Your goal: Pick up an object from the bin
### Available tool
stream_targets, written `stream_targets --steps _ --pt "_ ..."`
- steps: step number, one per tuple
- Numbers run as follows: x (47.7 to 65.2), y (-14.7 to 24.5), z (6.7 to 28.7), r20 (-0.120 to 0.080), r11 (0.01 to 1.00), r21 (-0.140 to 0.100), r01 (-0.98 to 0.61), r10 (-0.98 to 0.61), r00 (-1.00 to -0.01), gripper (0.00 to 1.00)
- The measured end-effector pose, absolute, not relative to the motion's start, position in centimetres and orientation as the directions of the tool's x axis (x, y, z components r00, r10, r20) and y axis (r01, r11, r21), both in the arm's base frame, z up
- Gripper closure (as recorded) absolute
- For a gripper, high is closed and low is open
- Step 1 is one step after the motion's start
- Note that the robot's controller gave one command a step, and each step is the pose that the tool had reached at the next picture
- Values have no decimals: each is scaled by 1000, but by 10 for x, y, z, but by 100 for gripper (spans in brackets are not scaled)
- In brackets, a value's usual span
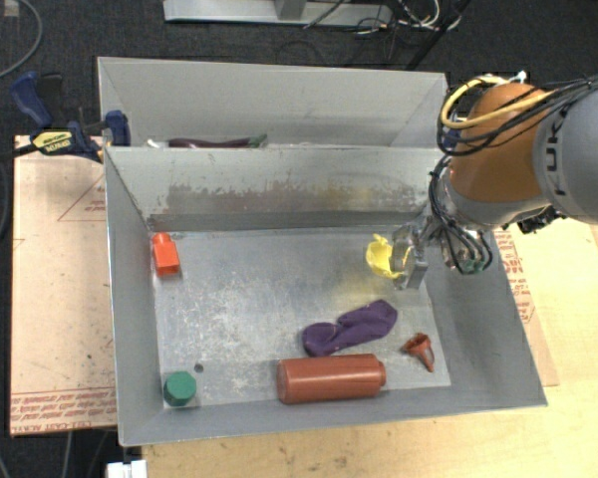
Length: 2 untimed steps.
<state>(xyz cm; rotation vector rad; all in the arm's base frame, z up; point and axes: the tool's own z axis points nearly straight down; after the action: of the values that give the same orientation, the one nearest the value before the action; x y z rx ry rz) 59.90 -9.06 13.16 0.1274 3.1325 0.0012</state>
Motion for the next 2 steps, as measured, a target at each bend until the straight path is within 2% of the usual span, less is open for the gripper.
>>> stream_targets --steps 1,2 --pt "599 -90 132 -6 997 1 81 81 -997 0" --pt "599 -90 132 -6 997 1 81 81 -997 0"
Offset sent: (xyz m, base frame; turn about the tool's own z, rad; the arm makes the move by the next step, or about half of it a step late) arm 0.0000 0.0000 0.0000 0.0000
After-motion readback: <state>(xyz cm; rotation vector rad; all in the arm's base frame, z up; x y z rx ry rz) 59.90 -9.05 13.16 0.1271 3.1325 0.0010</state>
